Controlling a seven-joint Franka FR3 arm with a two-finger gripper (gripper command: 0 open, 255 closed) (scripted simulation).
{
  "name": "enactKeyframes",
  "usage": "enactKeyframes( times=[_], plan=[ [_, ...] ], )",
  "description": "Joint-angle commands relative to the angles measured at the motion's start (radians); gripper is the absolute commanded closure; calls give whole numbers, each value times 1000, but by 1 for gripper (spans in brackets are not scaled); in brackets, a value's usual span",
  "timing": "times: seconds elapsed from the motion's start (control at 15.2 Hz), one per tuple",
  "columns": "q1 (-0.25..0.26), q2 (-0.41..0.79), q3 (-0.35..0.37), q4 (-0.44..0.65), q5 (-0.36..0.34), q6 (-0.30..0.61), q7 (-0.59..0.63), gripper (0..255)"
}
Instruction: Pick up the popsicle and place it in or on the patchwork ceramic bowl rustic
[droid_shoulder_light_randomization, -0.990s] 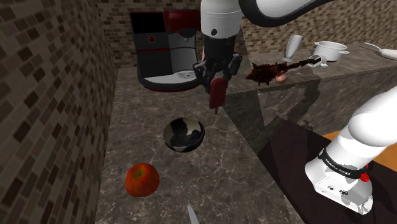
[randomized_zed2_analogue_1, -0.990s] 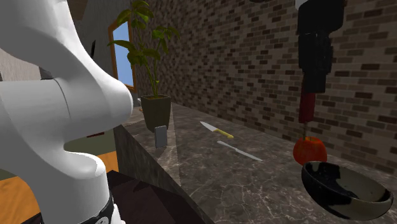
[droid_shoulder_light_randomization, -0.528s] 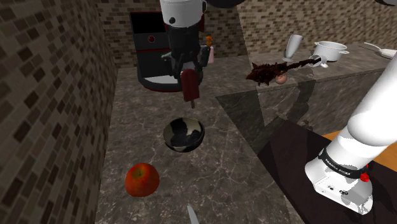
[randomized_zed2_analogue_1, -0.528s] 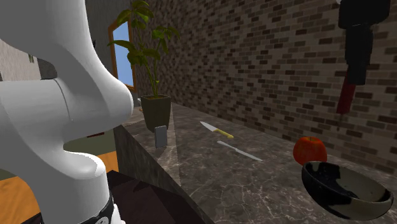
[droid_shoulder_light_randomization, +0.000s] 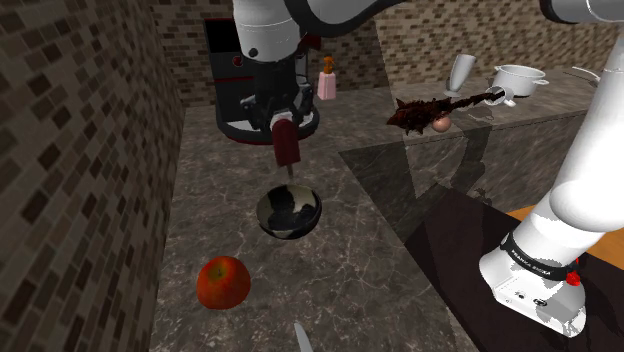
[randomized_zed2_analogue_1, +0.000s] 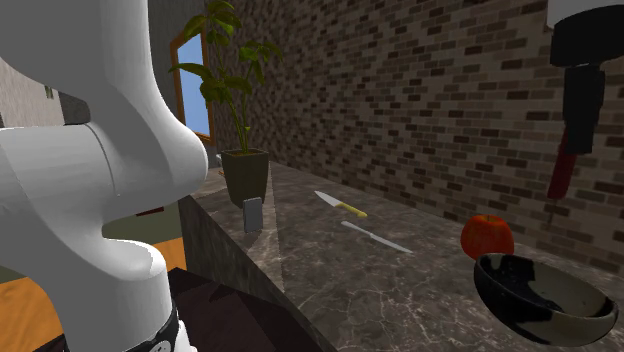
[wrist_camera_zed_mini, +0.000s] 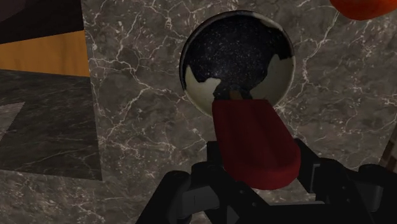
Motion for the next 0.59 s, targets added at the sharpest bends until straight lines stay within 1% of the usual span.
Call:
enactKeyframes(
  times=[0.0, 0.53],
  plan=[
    [0, 5, -2, -21, -6, 24, 7, 255],
    [-2, 25, -12, -108, -30, 119, 36, 255]
  ],
)
